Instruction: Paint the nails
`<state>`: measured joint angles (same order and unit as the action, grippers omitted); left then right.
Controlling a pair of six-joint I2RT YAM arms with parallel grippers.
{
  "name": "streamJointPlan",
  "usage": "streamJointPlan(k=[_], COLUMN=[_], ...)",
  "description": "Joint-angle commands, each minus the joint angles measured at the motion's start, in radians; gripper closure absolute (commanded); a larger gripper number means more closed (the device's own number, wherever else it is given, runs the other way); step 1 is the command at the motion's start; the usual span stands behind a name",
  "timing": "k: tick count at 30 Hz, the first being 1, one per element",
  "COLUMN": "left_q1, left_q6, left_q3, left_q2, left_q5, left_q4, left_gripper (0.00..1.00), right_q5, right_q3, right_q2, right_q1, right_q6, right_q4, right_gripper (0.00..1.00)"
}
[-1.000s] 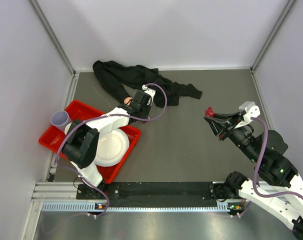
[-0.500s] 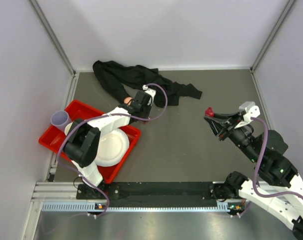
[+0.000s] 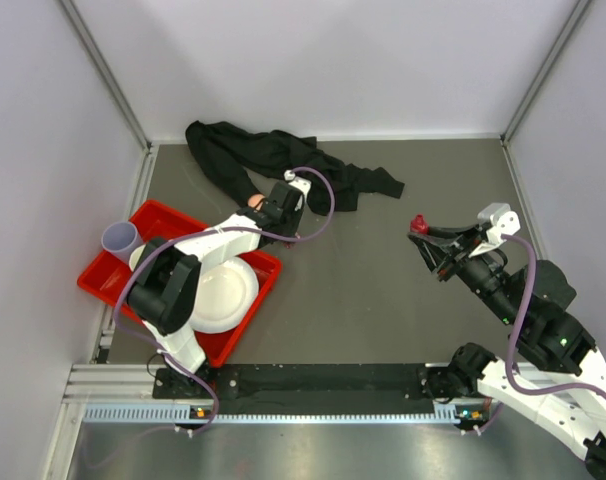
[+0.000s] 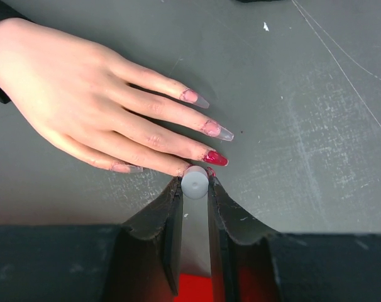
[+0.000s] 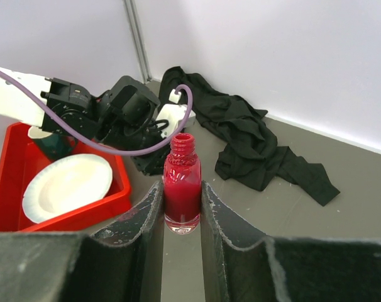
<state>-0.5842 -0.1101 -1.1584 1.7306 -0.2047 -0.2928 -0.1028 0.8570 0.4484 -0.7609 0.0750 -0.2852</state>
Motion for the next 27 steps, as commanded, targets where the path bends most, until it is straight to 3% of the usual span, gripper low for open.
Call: streamJointPlan(k=[1,18,27], left_q1=[-0.003,-0.009,-0.011], left_q6=[-0.002,0.001,0.009], left_q3=[-0.034,-0.043,-0.041], left_q2=[-0.057,-0.075,-0.052], left_q5=[-0.025,-0.016,-0.079], left_q4=[0.003,-0.002,-0.002], left_gripper=[1.00,1.00,1.00], right_q5=[0.012,0.014,0.017], right_q3=[0.007,0.005,0.005], right_q2=[0.009,0.009,0.010], right_q1=[0.006,0.006,0.006], right_q6=[0.011,0.011,0.009], right_q4=[0.026,0.026,0.024], right_gripper=[1.00,1.00,1.00])
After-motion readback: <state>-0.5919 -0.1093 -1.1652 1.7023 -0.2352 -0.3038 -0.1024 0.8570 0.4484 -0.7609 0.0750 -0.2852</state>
